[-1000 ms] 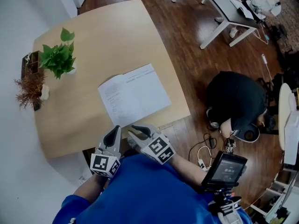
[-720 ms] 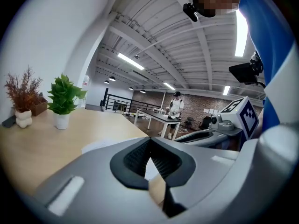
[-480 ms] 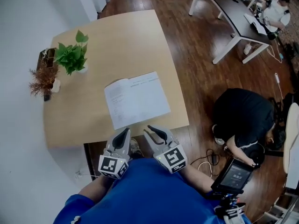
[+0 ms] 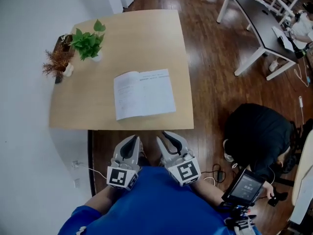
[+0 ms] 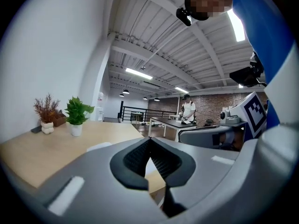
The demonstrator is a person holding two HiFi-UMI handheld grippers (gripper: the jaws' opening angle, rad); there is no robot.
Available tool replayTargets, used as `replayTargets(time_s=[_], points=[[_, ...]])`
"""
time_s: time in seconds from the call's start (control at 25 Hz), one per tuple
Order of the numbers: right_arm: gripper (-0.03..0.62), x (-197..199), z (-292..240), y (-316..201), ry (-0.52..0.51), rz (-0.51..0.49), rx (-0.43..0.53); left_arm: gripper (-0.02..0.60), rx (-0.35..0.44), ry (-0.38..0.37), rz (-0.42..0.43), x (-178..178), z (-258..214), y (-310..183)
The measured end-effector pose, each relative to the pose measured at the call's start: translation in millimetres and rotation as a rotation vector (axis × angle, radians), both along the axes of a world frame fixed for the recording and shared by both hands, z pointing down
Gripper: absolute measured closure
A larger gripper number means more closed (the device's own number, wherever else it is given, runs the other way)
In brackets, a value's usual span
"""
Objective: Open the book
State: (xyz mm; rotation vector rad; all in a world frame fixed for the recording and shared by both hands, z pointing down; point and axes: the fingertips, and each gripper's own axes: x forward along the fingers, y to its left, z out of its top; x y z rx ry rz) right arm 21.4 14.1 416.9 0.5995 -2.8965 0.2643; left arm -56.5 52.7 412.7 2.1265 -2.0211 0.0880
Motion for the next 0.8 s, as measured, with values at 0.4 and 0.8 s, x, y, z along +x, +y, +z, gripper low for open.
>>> replayTargets(time_s=[0.4,0.8], points=[[0.52,22.0,-17.8,9.3,-0.001,0.048,0.017,0.575,0.042,-0.025,0.002,9.5,-14.6,10.3],[0.542,14.2,-10.9,15.2,0.023,0.107,0.012,0.575,0.039,0.025,0.046,4.2,-18.7,18.8]])
